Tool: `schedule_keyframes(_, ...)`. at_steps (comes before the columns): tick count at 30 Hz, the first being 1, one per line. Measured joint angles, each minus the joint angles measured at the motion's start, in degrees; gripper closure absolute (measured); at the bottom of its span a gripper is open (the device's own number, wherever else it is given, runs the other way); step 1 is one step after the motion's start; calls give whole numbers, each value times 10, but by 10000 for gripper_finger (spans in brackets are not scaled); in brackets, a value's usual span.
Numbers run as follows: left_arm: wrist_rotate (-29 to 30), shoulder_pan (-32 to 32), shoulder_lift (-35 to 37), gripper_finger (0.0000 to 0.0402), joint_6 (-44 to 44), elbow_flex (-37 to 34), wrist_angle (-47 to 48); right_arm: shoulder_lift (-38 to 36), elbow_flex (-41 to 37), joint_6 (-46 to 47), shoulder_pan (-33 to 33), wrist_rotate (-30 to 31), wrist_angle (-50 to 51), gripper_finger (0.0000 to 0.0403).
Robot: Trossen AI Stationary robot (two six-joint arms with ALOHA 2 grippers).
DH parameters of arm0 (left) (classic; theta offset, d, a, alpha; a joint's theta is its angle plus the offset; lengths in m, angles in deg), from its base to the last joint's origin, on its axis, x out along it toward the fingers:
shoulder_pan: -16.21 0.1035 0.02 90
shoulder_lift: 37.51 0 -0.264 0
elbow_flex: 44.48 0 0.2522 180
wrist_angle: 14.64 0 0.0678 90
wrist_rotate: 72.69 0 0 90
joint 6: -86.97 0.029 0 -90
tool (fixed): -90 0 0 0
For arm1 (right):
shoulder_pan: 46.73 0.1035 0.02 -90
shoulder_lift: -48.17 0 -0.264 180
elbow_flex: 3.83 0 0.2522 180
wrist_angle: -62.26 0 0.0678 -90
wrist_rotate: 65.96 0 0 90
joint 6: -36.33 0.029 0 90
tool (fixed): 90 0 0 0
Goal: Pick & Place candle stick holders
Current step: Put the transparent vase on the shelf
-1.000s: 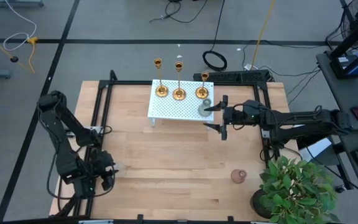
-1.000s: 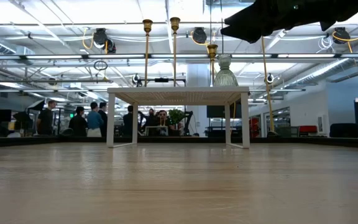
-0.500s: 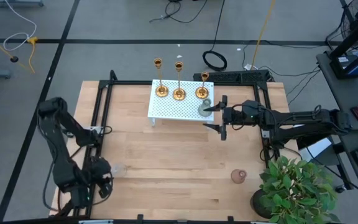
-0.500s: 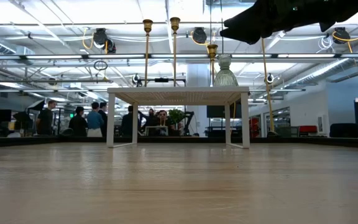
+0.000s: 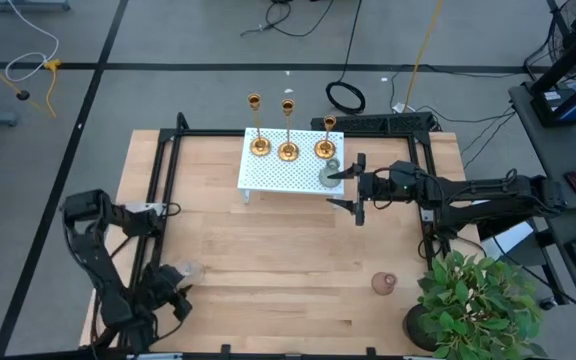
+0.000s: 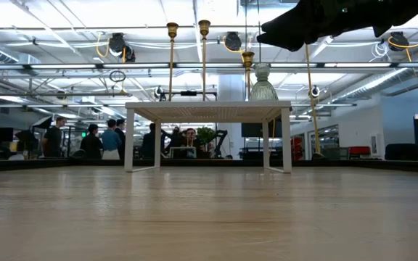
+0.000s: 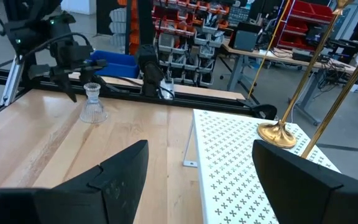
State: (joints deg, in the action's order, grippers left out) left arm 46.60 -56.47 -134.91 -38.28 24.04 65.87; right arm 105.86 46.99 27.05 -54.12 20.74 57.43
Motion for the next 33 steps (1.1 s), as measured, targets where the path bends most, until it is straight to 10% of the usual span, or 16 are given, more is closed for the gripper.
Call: schedule_keyframes(33,100,138,-28,229,29,-35,74,0,0,-21,0,0,5,124)
